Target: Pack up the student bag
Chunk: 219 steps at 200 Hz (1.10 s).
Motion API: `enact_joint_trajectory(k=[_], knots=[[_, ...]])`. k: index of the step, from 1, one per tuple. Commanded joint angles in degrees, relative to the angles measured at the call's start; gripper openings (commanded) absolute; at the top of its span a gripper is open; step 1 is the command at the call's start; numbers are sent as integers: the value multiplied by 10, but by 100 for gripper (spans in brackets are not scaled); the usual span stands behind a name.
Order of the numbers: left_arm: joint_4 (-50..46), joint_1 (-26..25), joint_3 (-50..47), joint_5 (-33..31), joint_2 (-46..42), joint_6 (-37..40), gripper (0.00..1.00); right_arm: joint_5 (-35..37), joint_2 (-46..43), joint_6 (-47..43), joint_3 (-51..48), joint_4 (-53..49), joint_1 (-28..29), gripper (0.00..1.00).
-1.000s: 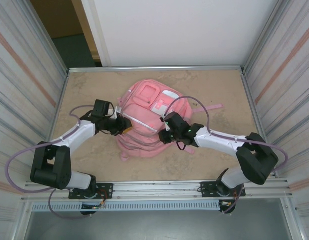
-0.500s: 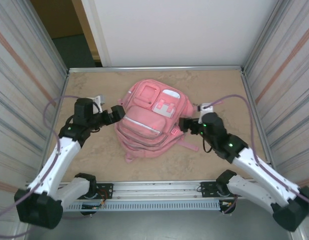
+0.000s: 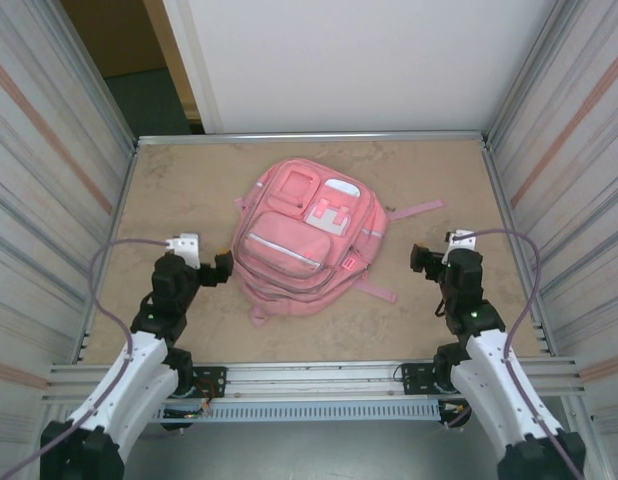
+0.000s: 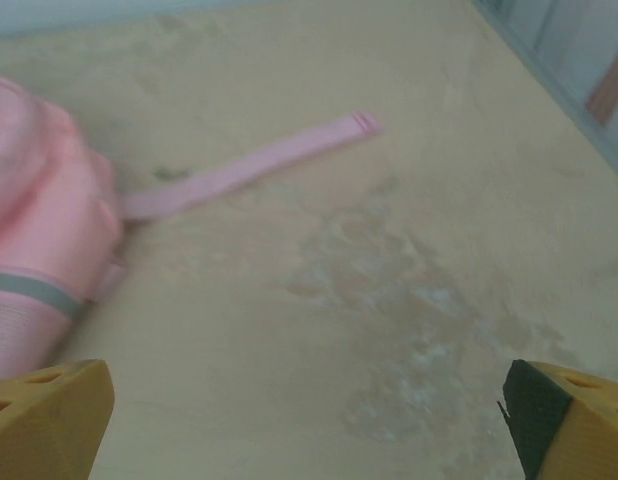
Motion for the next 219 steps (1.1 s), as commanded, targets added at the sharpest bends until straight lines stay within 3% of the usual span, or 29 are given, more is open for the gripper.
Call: enact_joint_trajectory(k=[1,17,41,56,76,98,112,123,132,139,148,155,167,177,186,196,207,219], knots=[[144,8,-11,-26,12,89,99,-92,37,-15,-37,153,-50,100],[190,28,-29,20,65,90,99,-92,88,-16,-76,275,-60,100],[241,48,-21,35,145,90,99,-95,182,-31,-62,363,-69,100],[330,70,-36,43,186,80,99,-121,255,-28,-49,426,-76,100],[409,157,-30,180,256,53,99,-134,355,-23,-27,526,-76,100],[499,227,-3,254,363,8,99,-119,406,-43,18,507,-78,100],[532,233,6,228,413,-8,99,-123,427,-32,44,476,-88,100],[542,234,22,244,443,-3,99,-141,463,-34,50,500,-91,100],[492,222,40,246,434,14,99,-142,510,-38,40,558,-87,100],[440,199,58,209,426,31,99,-135,539,-37,33,612,-86,100],[440,167,70,169,458,53,99,-130,514,-42,50,540,-81,100],[512,157,75,148,509,63,99,-113,516,-45,65,511,-73,99],[365,148,112,126,470,63,99,-98,526,-53,77,499,-63,100],[415,131,116,98,502,79,99,-103,525,-52,79,493,-66,100],[357,130,124,106,480,73,99,-103,525,-52,77,498,-64,100],[407,129,115,101,497,78,99,-103,524,-53,78,493,-63,100],[366,130,122,105,483,74,98,-103,522,-53,79,489,-65,100],[394,129,117,104,491,75,99,-103,523,-53,77,496,-64,100]])
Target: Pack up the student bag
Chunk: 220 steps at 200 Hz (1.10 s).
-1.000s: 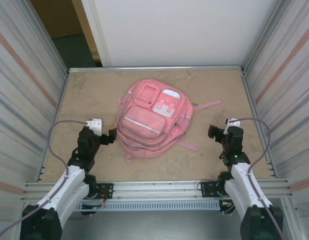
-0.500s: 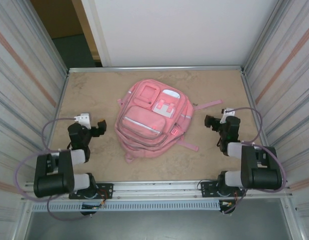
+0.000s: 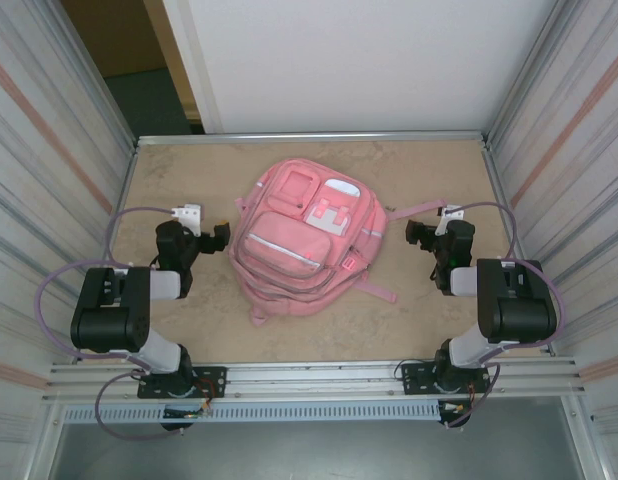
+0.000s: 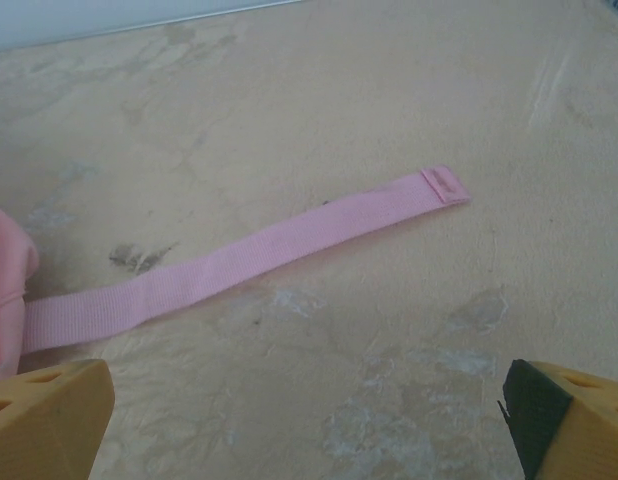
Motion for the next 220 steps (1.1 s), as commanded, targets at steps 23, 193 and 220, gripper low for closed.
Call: enact_joint_trajectory(k=[23,193,220], knots=[[-8,-1,5,-26,-1,18,99,12,-5,-16,10,-8,1,100],[-14,-14,4,-50,-7,25,99,11,-3,-17,13,-13,1,100],[-15,-14,4,-51,-6,26,99,12,-3,-17,13,-11,1,100]])
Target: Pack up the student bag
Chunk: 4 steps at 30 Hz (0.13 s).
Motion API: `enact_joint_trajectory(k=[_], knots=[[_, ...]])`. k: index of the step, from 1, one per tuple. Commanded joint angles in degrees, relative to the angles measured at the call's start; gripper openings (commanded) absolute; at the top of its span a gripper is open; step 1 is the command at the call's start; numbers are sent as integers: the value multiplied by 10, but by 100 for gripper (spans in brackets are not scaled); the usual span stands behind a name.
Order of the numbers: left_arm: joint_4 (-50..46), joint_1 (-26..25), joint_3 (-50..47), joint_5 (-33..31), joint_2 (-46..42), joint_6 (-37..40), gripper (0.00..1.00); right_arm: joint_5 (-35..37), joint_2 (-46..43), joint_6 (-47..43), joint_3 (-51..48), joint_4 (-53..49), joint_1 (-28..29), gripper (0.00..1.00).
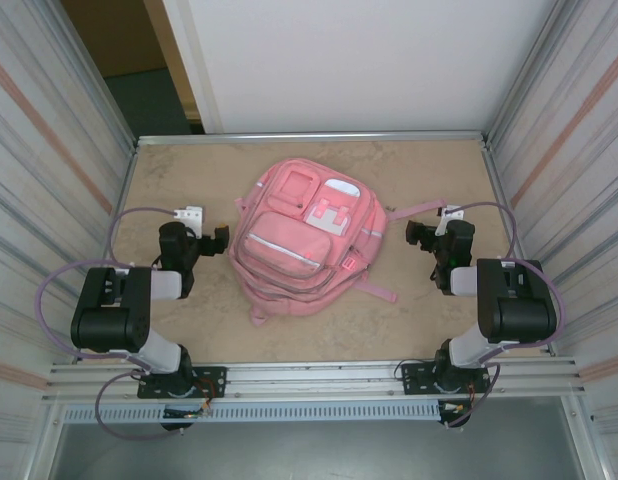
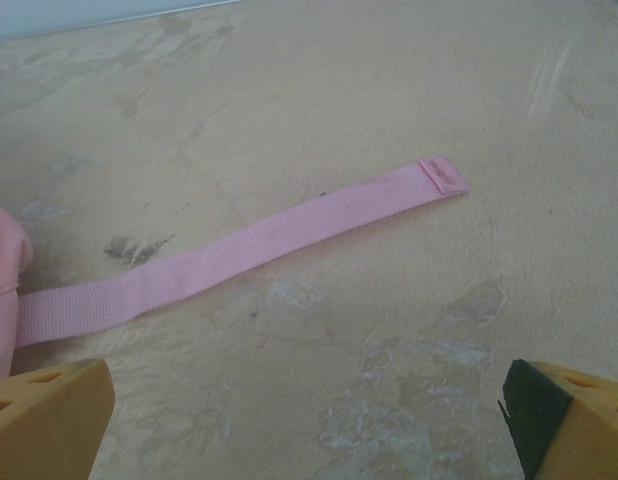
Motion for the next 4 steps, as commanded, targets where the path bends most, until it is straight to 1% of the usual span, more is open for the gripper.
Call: enact_joint_trajectory(k=[1,4], knots=[[6,-3,4,-10,-6,13,99,12,-4,-17,11,-2,1,100],[6,-4,3,-13,-7,13,99,18,-5,-20,9,1,5,100]])
